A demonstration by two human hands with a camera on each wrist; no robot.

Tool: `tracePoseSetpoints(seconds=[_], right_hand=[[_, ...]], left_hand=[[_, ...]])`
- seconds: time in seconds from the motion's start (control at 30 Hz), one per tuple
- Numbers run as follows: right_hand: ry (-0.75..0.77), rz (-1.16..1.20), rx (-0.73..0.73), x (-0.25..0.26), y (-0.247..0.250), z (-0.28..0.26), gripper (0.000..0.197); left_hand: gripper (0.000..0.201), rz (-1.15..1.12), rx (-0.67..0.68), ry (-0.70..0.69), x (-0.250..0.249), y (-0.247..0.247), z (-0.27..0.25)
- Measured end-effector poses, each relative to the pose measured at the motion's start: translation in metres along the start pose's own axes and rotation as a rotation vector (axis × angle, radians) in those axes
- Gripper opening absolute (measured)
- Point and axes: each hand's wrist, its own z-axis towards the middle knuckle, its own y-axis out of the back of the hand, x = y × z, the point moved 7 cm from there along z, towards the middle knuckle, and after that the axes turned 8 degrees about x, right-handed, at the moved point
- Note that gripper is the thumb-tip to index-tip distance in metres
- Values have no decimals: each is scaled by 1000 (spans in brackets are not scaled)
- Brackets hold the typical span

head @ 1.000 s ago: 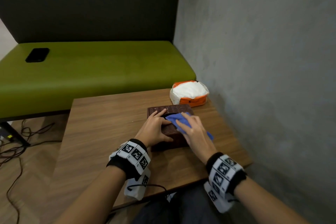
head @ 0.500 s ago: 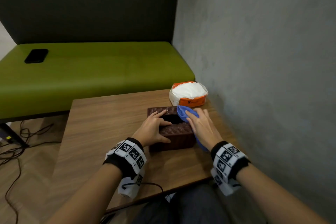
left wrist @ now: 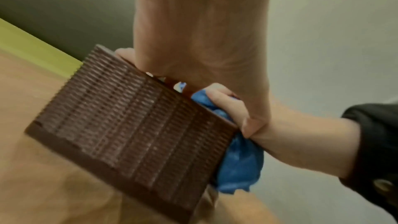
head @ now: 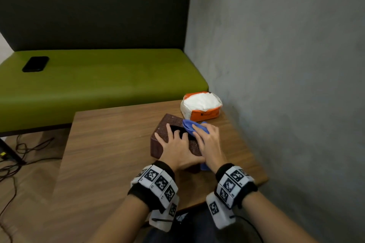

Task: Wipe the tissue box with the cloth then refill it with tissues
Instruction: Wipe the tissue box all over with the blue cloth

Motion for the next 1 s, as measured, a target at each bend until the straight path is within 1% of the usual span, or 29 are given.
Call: tracePoseSetpoints(seconds=[0.03,0.1,0.13,0.17,0.2,0.27,0.3,0.33,0.4,0.43,0.47,0.5,0.57,0.6,0.7,0.73,0.8,0.83,0.87,0.9,0.93,0.97,1.0], right_hand=[[13,2,24,0,-5,-2,37],[7,-2,111,-5,-12,0,31],[15,-10,156,-8,-13,-1,31],[44,-7,187,-7,-12,-4,32],[106,-25,207,-4,-8,-9,34],[246,-78,266,-3,-1,-23,44],[280,-104,293,-9,2,-24,50],[262,-128,309,-16,5,-19,51],[144,-125,242,-25,12,-2,44],[113,-117,213,-21,12,1,42],[134,-122,198,-11,9,-2,42],[193,-139,199,0,4,-11,46],[295,-132,236,10,-1,-32,53],[298,-132,244,7,3,-33,53],[214,-158,205,-3,12,-9,46],[206,-149,211,1,12,-4,43],[232,-132,240,16,3,-9,41],[248,-114,248,21,-2,-16,42],[240,-80,253,22,-5,-22,43],[206,-41,233,20,-5,-24,43],[172,-2,195,15,-6,-24,44],[160,13,156,13,-6,-26,44],[166,13,138,12,-7,-27,44]], left_hand=[[96,-1,-34,5,0,-1,1],[103,4,-63,0,2,-2,1],[107,10,-74,-5,3,-3,2],[108,26,-86,-9,4,-3,2],[102,45,-95,-15,6,-2,3],[81,80,-76,-70,8,2,2],[75,100,-53,-116,7,4,1],[71,116,-23,-157,6,5,1],[67,112,33,-213,3,5,0],[67,97,43,-229,2,6,0],[67,82,45,-238,1,7,-1],[68,71,49,-241,3,9,-1],[69,86,94,-256,6,9,-1],[70,110,133,-274,7,9,0],[69,198,256,-336,8,15,3],[67,250,281,-337,11,20,5],[65,352,322,-267,20,28,8],[68,337,342,-222,23,29,7],[74,261,350,-187,24,26,6],[80,141,327,-161,21,21,3],[85,19,260,-139,16,15,-1],[85,-64,148,-123,12,11,-4],[82,-86,23,-107,10,9,-7]])
